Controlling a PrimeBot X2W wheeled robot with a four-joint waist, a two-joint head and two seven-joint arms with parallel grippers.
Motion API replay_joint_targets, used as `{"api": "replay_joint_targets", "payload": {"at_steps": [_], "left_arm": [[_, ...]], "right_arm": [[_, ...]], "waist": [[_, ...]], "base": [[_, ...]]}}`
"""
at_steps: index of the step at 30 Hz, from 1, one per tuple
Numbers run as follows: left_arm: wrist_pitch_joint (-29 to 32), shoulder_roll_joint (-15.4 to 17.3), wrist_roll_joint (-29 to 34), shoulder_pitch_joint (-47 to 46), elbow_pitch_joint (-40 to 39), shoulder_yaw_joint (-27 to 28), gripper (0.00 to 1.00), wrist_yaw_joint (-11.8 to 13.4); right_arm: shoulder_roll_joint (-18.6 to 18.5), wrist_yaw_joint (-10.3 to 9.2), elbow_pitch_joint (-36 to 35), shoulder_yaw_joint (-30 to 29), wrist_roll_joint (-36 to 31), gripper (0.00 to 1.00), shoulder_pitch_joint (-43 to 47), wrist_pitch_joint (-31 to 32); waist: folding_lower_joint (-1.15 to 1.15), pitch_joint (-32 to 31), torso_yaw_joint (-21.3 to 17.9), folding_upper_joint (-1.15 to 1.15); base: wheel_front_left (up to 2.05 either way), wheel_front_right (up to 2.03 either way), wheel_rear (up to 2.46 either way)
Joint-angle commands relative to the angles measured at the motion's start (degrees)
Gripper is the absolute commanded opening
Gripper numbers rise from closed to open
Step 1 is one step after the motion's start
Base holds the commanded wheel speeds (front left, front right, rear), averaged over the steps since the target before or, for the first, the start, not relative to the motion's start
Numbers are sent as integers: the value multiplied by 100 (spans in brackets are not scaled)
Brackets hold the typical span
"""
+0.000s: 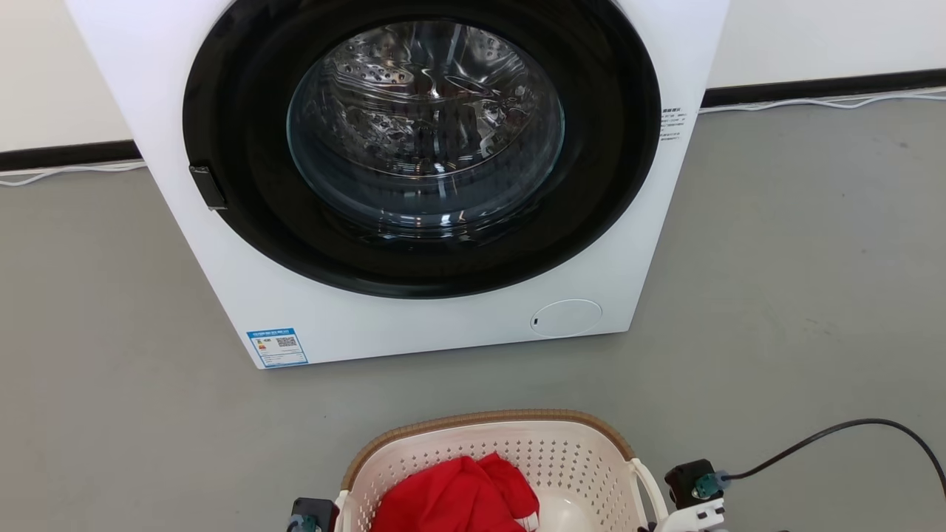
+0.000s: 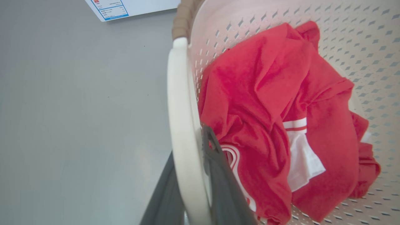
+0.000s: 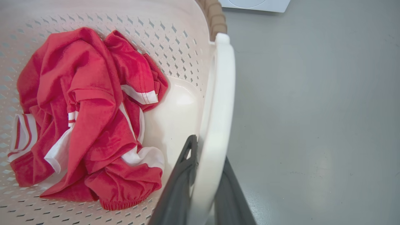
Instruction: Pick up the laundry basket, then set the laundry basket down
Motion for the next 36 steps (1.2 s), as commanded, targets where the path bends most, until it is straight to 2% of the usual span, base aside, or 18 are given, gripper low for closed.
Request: {"api": "replay_joint_targets", "payload": {"at_steps": [1,36], "left_arm": [[-87,1,-14,-183,-142,13,0,-15],[-298,1,-756,-409,82,-706,0,49]], "right_arm": [[120,92,-89,154,4,0,-115,-81],[120,92,21,456,335,0,-223,-156]], "waist": [[0,8,16,0],[0,58,153,0]], "base": [[0,0,0],[0,0,0]]}}
